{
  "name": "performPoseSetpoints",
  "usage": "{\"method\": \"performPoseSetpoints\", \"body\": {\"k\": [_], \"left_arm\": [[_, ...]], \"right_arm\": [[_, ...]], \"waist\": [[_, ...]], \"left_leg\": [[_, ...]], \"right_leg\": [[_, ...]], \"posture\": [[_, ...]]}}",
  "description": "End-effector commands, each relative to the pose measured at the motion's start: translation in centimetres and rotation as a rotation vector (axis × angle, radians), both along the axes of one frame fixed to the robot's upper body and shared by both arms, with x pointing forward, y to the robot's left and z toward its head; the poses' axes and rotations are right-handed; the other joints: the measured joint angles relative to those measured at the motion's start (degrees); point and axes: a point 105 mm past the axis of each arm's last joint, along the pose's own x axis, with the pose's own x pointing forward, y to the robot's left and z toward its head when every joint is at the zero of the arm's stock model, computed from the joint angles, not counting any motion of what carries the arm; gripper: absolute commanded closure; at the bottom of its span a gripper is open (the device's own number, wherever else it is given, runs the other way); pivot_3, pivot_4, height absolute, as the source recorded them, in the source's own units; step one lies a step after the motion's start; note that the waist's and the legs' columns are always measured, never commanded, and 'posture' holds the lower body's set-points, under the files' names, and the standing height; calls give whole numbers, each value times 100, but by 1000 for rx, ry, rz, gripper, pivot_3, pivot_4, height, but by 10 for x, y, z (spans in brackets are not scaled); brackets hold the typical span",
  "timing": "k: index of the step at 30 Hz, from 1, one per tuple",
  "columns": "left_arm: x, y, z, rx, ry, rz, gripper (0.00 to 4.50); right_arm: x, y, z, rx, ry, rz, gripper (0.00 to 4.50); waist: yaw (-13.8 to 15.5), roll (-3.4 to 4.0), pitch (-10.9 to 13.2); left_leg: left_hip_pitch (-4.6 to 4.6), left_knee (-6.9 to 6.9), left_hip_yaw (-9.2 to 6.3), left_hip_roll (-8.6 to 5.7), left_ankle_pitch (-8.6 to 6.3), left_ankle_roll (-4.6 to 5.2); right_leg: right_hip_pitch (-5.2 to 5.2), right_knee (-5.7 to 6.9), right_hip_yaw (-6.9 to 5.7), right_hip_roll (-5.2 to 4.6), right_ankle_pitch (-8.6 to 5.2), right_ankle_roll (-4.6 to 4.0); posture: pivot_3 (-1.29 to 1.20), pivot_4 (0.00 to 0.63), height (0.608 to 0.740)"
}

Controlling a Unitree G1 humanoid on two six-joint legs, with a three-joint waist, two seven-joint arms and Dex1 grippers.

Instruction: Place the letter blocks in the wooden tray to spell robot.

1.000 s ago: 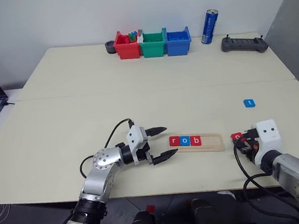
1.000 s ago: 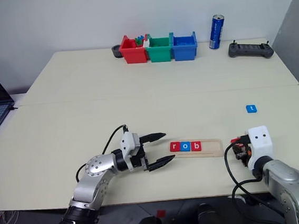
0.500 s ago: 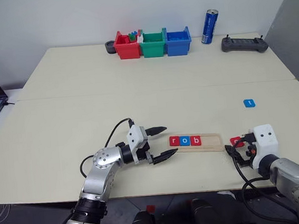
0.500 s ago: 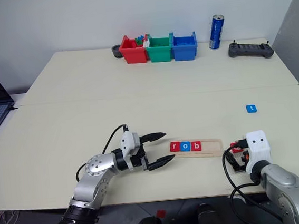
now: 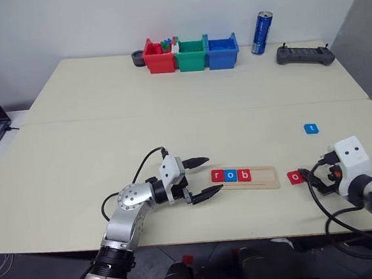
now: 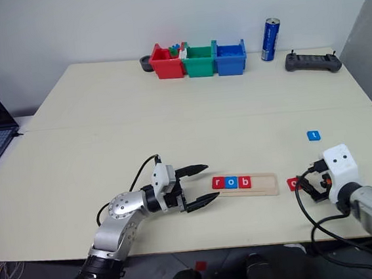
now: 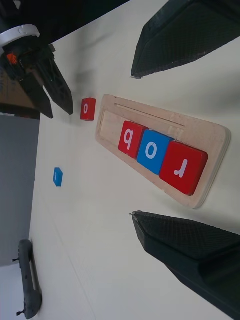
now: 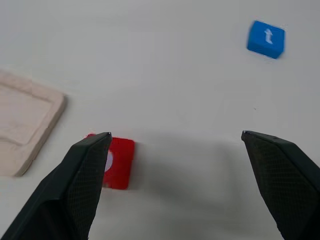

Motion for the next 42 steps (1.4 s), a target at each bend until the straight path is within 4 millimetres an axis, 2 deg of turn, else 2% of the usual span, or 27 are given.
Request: {"method": "performPoseSetpoints", "body": {"k": [1, 6, 11, 15, 20, 29, 42], "left_arm": [[-1, -5, 6, -5, -33, -28, 0], [3, -9, 6, -10, -38, -36, 0], [7, -12, 8, -17, -50, -40, 0], [9, -11, 8, -18, -57, -36, 0], [9, -10, 9, -16, -64, -35, 0], [8, -8, 9, -10, -68, -32, 0], [7, -9, 9, -8, -66, -35, 0]], "right_arm": [[-10, 2, 4, -101, -33, 269, 70], [-15, -9, -7, -203, 21, 510, 70], [7, -19, -15, -224, 48, 609, 70], [26, -14, -13, -210, 23, 669, 70], [29, -7, -22, -215, 79, 763, 70], [25, 2, -25, -167, 156, 837, 70], [31, 3, -26, -146, 144, 804, 70]], "waist": [[7, -4, 2], [-9, -7, 4], [-56, -13, 7], [-42, -12, 7], [-9, -12, 7], [-3, -11, 6], [-8, -11, 6]], "left_leg": [[0, 0, -2, 1, 0, 0], [5, 4, 12, 2, 0, 0], [14, 5, 15, 6, 0, 0], [13, 4, 12, 3, 1, 0], [10, 4, 6, 1, 1, -1], [12, 5, 6, 0, 1, -1], [13, 6, 5, 0, 1, -1]], "right_leg": [[3, -4, -3, 0, 0, 1], [7, -8, 5, -1, 1, 4], [9, -5, 8, 3, 4, 0], [9, -1, 8, 2, 16, -22], [8, -1, 5, -2, 17, -22], [8, 2, 5, -4, 17, -21], [8, 5, 4, -4, 17, -22]], "posture": [[0, 150, 740], [0, 150, 740], [0, 150, 740], [0, 150, 740], [0, 150, 740], [0, 150, 740], [0, 150, 740]]}}
